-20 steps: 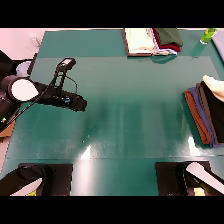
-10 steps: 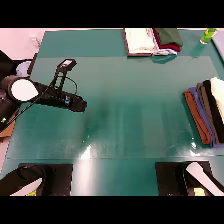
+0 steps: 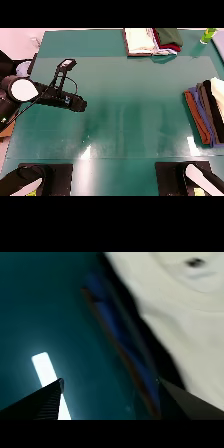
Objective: Fold the shirts.
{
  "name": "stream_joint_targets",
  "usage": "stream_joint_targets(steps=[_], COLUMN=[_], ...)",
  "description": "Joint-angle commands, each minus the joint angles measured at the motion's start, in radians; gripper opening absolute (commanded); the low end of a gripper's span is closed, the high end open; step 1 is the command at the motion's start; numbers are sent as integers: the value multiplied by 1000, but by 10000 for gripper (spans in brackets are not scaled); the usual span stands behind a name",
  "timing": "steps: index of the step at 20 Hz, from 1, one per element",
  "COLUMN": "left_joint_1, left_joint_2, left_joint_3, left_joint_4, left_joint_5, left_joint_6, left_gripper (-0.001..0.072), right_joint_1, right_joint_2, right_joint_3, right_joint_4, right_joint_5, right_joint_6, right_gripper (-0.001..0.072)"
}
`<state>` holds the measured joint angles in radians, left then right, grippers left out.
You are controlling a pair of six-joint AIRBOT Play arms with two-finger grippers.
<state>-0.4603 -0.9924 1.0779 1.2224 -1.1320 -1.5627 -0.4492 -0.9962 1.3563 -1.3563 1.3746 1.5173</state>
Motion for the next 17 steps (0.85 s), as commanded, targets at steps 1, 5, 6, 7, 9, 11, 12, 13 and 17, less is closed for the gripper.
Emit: stream_joint_targets(steps=[1,5,6,7,9,11,12,13,17], left_joint_1=[0,0,0,0,0,0,0,0,0], left_joint_2=[1,1,1,1,1,1,1,1,1], left_joint_3=[1,1,1,1,1,1,1,1,1], left_joint_4=[3,2,2,2,2,0,0,0,0], left_joint_5=[5,16,21,25,25,25,25,25,25], left_joint_6=[0,0,0,0,0,0,0,0,0], left_gripper=[28,29,29,29,28,28,28,29,28], right_joint_1=[340,627,674,711,755,764,764,764,764], right_joint_2=[-2,-1,-2,-3,-3,-3,-3,-3,-3], right_joint_3=[-31,-90,-97,-97,-97,-97,-97,-97,-97], right_joint_4=[97,97,96,96,97,100,100,100,100], right_joint_5=[-118,-261,-278,-283,-287,-287,-286,-285,-285], right_joint_6=[11,-2,-16,-27,-27,-27,-27,-27,-27], right_gripper=[641,348,157,19,19,19,19,19,19])
